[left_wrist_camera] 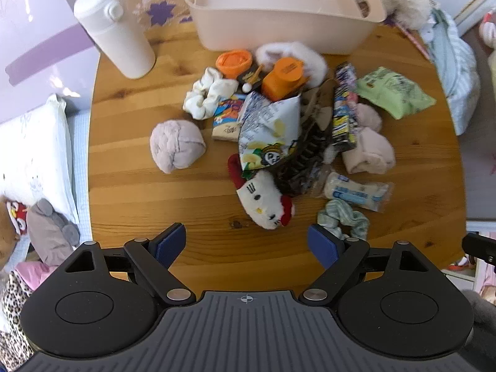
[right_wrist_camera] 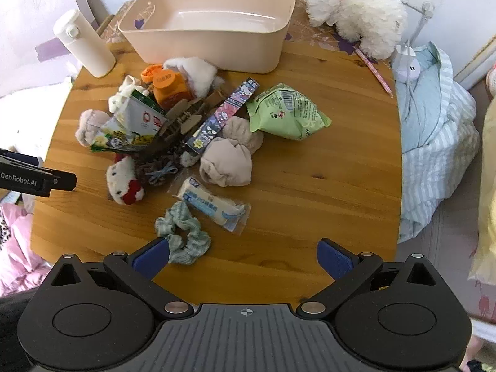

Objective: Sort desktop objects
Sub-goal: 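Grasp the green-striped scrunchie with the right tool while the left tool grasps the Hello Kitty plush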

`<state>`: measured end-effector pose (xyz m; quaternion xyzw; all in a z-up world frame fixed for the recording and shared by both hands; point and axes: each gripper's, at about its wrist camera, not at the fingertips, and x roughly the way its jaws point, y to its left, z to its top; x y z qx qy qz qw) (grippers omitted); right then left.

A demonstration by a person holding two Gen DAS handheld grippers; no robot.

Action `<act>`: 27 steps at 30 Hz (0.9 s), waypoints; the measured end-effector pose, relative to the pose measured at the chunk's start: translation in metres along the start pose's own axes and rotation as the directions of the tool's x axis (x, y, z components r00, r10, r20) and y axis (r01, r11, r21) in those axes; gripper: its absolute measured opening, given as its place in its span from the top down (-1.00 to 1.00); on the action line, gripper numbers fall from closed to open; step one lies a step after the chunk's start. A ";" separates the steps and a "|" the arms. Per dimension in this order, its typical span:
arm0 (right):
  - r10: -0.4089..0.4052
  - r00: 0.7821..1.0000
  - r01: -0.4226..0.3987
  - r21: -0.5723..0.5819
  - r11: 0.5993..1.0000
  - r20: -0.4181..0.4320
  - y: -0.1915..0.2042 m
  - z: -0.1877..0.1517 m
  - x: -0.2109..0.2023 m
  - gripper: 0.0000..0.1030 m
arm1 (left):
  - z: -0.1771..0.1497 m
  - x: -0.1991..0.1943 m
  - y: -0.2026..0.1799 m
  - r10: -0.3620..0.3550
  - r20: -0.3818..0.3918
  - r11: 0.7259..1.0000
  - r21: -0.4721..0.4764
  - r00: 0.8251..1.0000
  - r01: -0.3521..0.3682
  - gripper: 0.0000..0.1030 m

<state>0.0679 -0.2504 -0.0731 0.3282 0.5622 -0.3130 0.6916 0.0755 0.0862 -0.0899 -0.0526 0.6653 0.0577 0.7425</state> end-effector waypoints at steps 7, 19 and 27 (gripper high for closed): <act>0.019 1.000 -0.018 -0.078 0.997 0.016 0.008 0.004 0.039 -1.00 | 0.004 0.036 0.007 -0.037 -0.030 0.997 -0.071 0.999 0.035 -0.69; 0.095 0.995 -0.090 -0.215 0.972 0.012 0.038 -0.011 0.105 -0.88 | -0.001 0.091 0.020 -0.037 0.037 0.982 -0.181 0.999 0.043 -0.69; 0.113 0.993 -0.092 -0.325 0.941 0.045 0.064 -0.017 0.125 -0.86 | -0.004 0.111 0.032 -0.093 0.106 0.949 -0.292 0.990 0.121 -0.69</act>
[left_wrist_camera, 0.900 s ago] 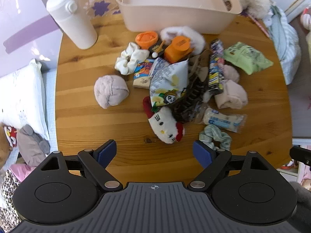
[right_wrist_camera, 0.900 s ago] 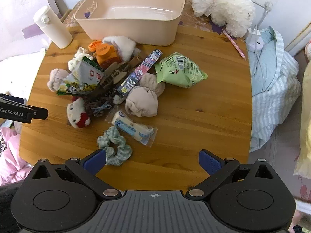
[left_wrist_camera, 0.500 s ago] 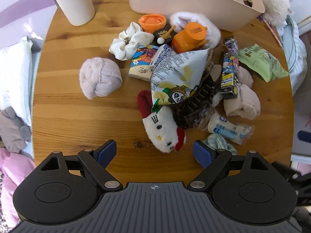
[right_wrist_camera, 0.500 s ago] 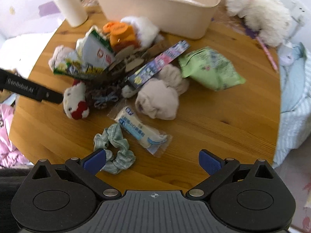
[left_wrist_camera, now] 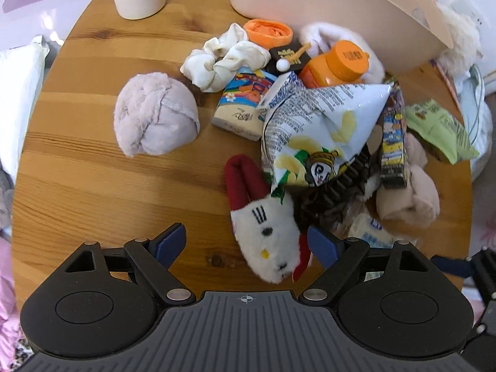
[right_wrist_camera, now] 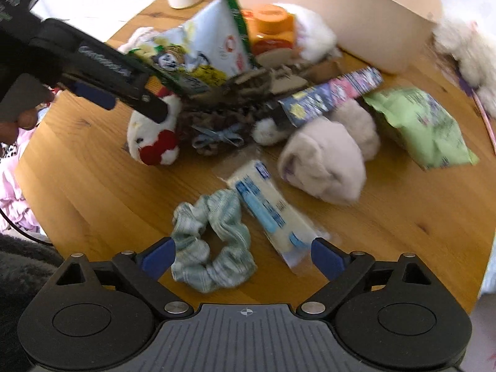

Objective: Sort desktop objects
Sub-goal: 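Grasp the green-striped scrunchie with the right tool while the left tool grasps the Hello Kitty plush, then carry both items to the beige basket and open both tools to drop them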

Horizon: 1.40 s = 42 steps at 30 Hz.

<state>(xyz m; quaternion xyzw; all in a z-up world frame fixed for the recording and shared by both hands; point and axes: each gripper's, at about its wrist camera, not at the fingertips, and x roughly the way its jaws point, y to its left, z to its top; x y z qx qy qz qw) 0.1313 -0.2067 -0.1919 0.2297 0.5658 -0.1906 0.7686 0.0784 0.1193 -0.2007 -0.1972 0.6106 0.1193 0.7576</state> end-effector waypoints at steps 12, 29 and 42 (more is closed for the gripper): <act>-0.046 0.998 0.045 -0.028 0.999 -0.034 0.016 0.002 0.036 -0.69 | -0.010 0.031 -0.009 0.036 0.011 0.998 0.044 0.999 -0.037 -0.40; 0.027 1.000 -0.027 0.098 0.995 0.003 -0.014 -0.011 0.020 0.66 | -0.016 0.019 -0.003 0.102 0.060 0.992 0.064 0.993 -0.106 0.17; -0.069 0.985 0.055 0.090 0.994 0.160 -0.047 0.010 -0.044 0.66 | -0.005 -0.040 0.022 0.127 0.173 0.992 0.004 0.977 -0.130 0.17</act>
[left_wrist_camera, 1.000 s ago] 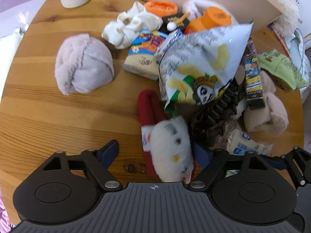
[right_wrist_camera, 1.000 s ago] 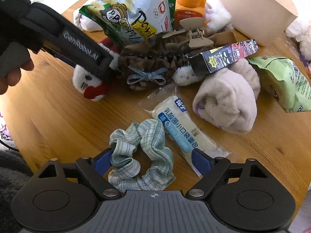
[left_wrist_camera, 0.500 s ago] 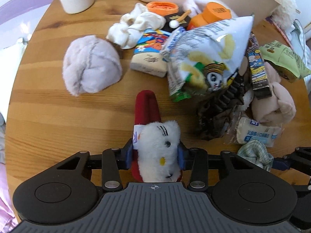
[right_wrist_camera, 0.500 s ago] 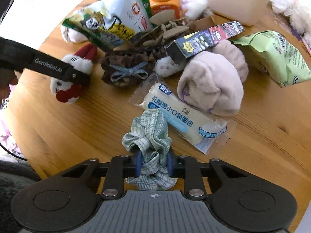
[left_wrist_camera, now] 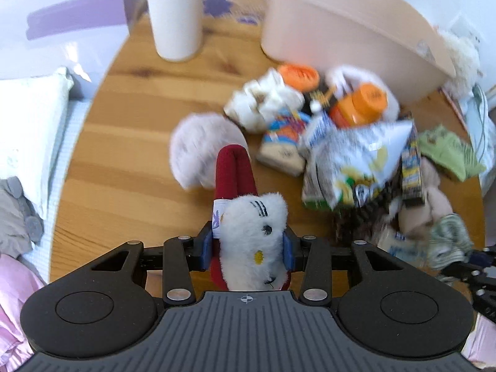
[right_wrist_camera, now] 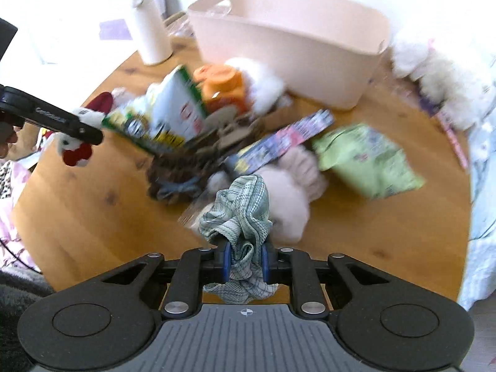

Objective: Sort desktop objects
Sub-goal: 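Carry both items to the beige basket and open both tools to drop them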

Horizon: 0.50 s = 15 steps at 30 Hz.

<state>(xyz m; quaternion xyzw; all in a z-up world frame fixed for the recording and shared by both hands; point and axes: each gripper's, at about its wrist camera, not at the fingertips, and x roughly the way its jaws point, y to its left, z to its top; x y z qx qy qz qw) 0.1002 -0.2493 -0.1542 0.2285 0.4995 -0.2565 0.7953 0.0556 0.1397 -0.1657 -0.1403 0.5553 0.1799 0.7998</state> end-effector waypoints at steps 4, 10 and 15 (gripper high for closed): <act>-0.039 0.998 0.039 -0.014 0.999 0.044 -0.015 0.018 -0.010 0.66 | 0.022 -0.010 0.007 -0.011 0.029 1.000 -0.024 1.000 0.012 0.17; -0.105 0.986 0.111 -0.041 0.993 0.127 -0.034 0.050 -0.025 0.66 | 0.057 -0.020 0.000 0.020 0.113 0.999 0.035 0.993 -0.024 0.17; -0.151 0.971 0.162 -0.043 0.986 0.187 -0.049 0.083 -0.031 0.66 | 0.085 -0.032 -0.013 0.029 0.190 0.994 0.098 0.981 -0.049 0.17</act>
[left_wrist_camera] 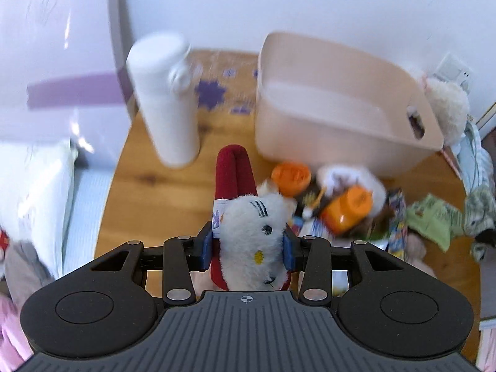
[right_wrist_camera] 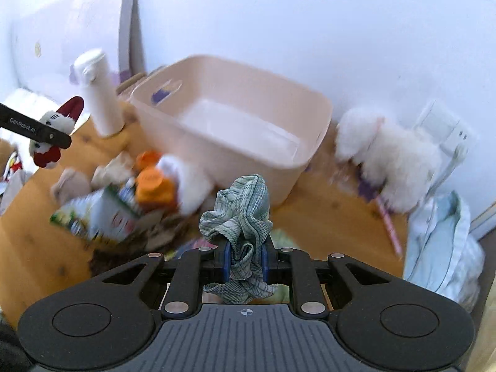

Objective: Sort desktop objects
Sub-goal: 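Carry both items to the beige basket and open both tools to drop them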

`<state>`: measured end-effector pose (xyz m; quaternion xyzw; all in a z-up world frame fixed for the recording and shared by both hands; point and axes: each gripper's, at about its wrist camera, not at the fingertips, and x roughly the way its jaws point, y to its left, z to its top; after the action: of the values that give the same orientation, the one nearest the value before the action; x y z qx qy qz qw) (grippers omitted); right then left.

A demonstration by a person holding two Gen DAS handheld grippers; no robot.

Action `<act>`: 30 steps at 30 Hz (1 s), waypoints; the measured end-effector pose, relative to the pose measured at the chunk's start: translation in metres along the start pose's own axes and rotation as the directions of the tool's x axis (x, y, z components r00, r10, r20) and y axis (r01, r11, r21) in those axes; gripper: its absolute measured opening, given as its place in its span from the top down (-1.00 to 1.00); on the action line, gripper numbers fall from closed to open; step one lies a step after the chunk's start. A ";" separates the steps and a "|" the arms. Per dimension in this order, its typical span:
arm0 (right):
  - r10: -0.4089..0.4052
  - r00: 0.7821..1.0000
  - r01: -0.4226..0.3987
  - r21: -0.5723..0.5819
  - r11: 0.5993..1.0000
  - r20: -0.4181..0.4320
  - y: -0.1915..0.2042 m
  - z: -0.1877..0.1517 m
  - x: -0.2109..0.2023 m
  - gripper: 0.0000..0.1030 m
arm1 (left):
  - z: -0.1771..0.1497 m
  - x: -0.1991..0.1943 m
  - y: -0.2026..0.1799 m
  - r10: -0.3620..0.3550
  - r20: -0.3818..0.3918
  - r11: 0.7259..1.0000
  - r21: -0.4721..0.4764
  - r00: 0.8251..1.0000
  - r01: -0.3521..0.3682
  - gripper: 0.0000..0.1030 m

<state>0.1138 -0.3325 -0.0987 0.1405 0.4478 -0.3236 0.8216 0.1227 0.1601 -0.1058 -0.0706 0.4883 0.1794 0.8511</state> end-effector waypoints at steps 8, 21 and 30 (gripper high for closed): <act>-0.047 0.997 0.047 0.006 0.999 0.057 -0.021 0.046 0.019 0.66 | 0.058 -0.001 -0.013 -0.005 0.089 1.000 0.013 0.996 0.003 0.17; -0.105 0.992 0.096 0.128 0.987 0.066 -0.047 0.103 0.073 0.66 | 0.116 0.029 -0.070 0.076 0.219 0.988 0.112 0.973 -0.103 0.17; -0.050 0.998 0.056 0.257 0.965 -0.030 -0.045 0.109 0.127 0.66 | 0.131 0.107 -0.091 0.104 0.130 0.986 0.118 0.986 -0.119 0.17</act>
<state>0.2042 -0.4753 -0.1401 0.2377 0.4150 -0.3993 0.7822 0.3111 0.1401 -0.1349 0.0215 0.4482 0.1998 0.8711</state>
